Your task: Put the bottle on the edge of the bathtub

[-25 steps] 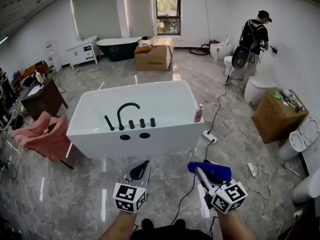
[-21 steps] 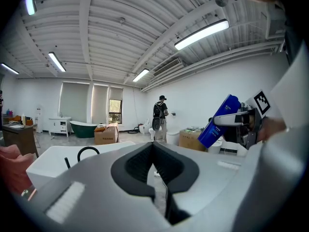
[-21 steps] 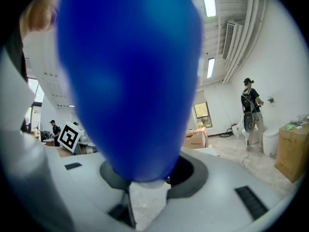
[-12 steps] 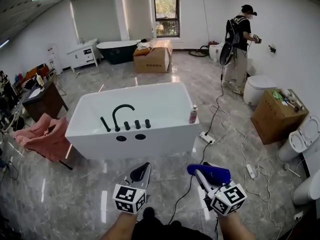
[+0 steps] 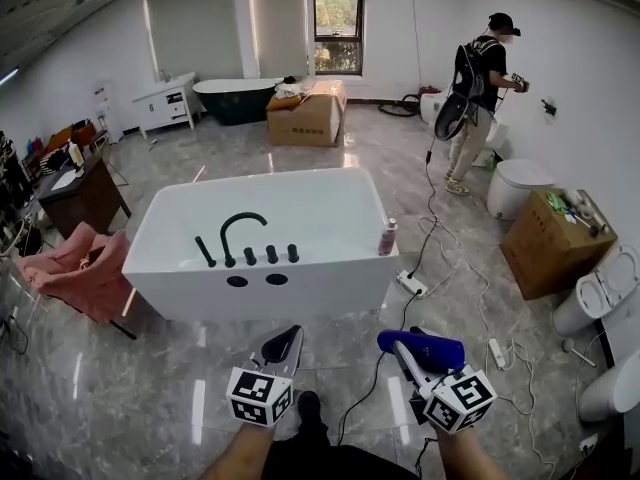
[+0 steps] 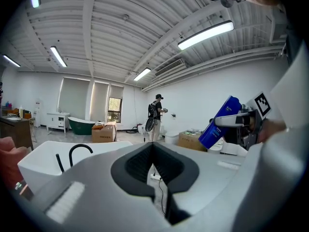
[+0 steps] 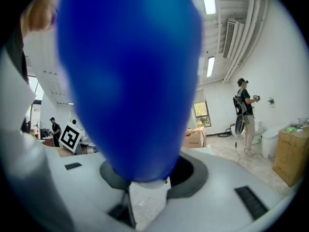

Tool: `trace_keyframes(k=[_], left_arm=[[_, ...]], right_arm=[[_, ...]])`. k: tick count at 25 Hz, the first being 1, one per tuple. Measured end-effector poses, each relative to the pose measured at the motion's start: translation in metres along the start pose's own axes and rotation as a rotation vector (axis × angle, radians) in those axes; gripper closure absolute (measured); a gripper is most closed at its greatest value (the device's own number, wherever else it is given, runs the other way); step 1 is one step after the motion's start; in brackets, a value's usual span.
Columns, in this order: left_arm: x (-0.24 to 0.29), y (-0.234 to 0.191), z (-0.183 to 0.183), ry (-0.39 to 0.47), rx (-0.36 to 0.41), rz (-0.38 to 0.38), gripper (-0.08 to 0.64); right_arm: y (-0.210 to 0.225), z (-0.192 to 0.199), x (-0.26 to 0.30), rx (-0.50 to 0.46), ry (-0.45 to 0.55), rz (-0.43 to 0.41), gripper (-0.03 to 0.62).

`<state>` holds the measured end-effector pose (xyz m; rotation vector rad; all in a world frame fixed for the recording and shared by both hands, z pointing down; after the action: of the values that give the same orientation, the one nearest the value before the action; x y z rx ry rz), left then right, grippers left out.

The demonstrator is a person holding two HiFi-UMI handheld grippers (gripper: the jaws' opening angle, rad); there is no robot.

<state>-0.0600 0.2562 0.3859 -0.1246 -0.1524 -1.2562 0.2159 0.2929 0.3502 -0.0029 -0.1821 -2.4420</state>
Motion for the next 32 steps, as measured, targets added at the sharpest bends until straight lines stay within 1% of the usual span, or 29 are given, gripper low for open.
trace_keyframes(k=[3,6,13,17,21,25,28,32], left_arm=[[0.029,-0.014,0.001,-0.003,-0.017,0.003,0.552],[0.059,-0.031,-0.001,-0.003,-0.019,0.012,0.551],[0.134,-0.081,-0.014,-0.007,0.010,0.034,0.551],[0.171,-0.112,-0.021,-0.008,0.019,0.041,0.551],[0.196,-0.145,-0.027,-0.001,0.012,0.042,0.551],[0.213,-0.167,-0.030,-0.001,0.013,0.046,0.551],[0.221,-0.175,-0.028,-0.007,0.003,0.047,0.551],[0.239,-0.177,-0.025,-0.028,-0.008,0.054,0.551]], right_arm=[[0.018,-0.002,0.020,0.001,-0.015,0.010,0.436],[0.040,-0.003,0.045,0.007,-0.025,0.026,0.436],[0.089,-0.008,0.121,0.028,-0.048,0.036,0.436],[0.111,-0.017,0.169,0.026,-0.056,0.031,0.436],[0.124,-0.019,0.207,0.025,-0.056,0.039,0.436],[0.130,-0.021,0.231,0.024,-0.065,0.041,0.436],[0.134,-0.022,0.242,0.025,-0.072,0.041,0.436],[0.153,-0.021,0.255,0.040,-0.075,0.038,0.436]])
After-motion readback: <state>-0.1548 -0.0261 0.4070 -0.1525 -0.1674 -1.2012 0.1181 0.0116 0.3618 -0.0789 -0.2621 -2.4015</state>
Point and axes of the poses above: the fingertips, and each gripper's own axes: x forward along the fingers, y to its right, z out of its underside, the point moved 8 cm from there along -x, backward along the fingers, and after that the axes turned 15 degrees about -z, right-handed, at the moved point
